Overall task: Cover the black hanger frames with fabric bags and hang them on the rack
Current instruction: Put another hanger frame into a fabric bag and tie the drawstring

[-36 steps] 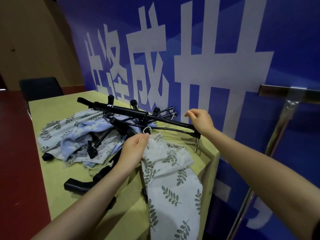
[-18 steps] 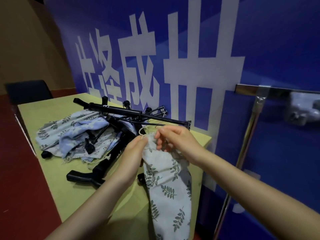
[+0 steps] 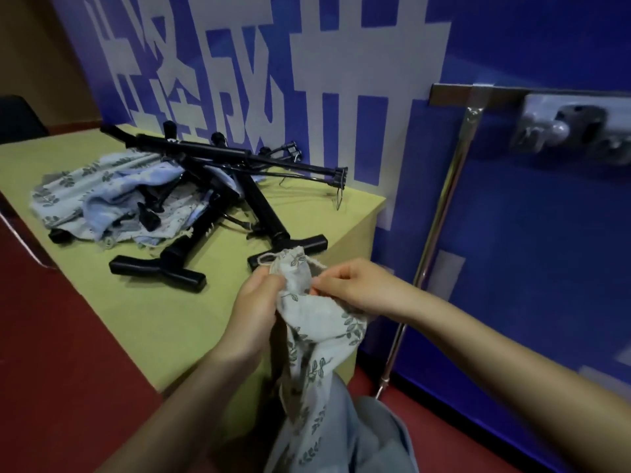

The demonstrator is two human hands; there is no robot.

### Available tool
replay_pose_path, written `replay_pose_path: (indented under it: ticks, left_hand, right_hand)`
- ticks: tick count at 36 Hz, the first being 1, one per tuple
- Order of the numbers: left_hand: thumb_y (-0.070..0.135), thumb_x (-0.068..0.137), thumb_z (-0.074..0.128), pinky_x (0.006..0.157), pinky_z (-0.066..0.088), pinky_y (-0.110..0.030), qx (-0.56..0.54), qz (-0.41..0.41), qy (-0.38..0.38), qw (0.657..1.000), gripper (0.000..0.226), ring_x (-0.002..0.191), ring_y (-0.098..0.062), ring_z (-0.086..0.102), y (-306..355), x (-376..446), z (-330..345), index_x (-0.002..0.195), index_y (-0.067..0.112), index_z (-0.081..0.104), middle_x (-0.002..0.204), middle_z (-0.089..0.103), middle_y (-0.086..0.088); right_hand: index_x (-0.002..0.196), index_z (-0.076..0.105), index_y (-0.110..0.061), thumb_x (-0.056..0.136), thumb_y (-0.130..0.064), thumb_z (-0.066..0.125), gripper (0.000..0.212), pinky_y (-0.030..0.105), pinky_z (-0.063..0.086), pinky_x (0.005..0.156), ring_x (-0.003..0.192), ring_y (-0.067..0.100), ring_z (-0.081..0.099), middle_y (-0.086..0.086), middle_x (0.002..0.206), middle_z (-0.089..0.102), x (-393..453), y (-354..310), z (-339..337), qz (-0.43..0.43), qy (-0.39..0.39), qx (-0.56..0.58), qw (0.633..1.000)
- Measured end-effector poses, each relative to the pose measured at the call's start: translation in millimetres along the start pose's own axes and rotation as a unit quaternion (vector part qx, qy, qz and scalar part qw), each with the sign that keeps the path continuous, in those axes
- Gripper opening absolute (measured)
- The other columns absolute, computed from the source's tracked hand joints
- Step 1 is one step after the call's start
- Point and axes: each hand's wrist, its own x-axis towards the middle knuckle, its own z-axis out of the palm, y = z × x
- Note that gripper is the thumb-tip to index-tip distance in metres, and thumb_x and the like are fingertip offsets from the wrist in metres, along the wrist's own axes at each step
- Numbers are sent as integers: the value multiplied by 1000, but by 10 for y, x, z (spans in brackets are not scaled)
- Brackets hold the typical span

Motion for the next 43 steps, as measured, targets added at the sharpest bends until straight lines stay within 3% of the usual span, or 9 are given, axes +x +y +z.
replay_pose_path:
  ticks: [7,11,15,19,24,28,31,36,43]
  left_hand:
    - [10,99,42,82,51,-39,-68,-74,-60,993,22,84,-25,70,-112,-186,71,100,7,64,93,73,-14]
    - [22,96,54,89,53,-45,-9,-64,-90,994,22,97,-28,71,-138,-225,78,115,14,63,103,74,-10]
    - [16,93,59,91,53,-49,15,-52,-85,995,22,96,-28,71,-116,-246,85,113,11,65,103,74,-9]
    - [12,94,56,85,55,-42,15,-26,-77,997,18,94,-28,71,-106,-264,54,108,7,67,99,74,-11]
    - [16,95,55,77,55,-37,-4,-4,-82,997,21,93,-28,71,-53,-204,10,108,5,67,99,74,-12]
    - [22,95,56,81,56,-43,-39,14,-57,998,25,92,-33,71,62,-110,34,108,2,65,100,73,-17]
    - [24,96,56,73,53,-36,-50,49,-8,997,24,79,-25,70,177,-22,46,101,2,66,89,73,-12]
    - [24,99,50,82,54,-33,-87,83,6,993,23,84,-14,71,409,15,46,99,12,70,90,76,-3]
    - [36,98,52,81,52,-24,-20,154,45,987,30,88,-12,68,573,7,7,94,11,68,93,73,0]
  right_hand:
    - [95,74,-8,98,-34,53,34,18,24,40,38,4,30,-11,43,40,-208,273,0,37,-14,23,999]
    - [106,73,-8,103,-30,43,37,10,35,43,40,-2,49,-12,49,60,-262,281,-39,54,-37,44,997]
    - [102,75,-8,103,-31,43,40,20,51,67,74,14,66,8,91,75,-220,315,-66,71,-26,14,997]
    - [104,75,-13,102,-33,44,38,31,51,94,95,14,70,-1,99,76,-213,354,-103,47,-43,-43,997]
    - [84,69,-5,98,-44,47,47,22,39,59,54,2,47,-11,58,52,-260,329,-168,-64,-46,-106,991]
    - [80,71,-18,85,-43,66,26,24,39,53,55,4,50,-6,59,57,-244,295,-273,-120,-7,-105,987]
    - [71,67,-19,84,-43,70,27,22,40,59,59,3,51,-9,61,57,-174,264,-314,-162,98,-103,977]
    - [76,65,-19,86,-45,60,28,18,35,88,102,8,44,-11,98,52,-73,109,-330,-191,301,-104,929]
    - [98,59,0,101,-31,45,33,27,47,65,69,12,59,1,73,61,-59,-211,-226,-69,186,148,969]
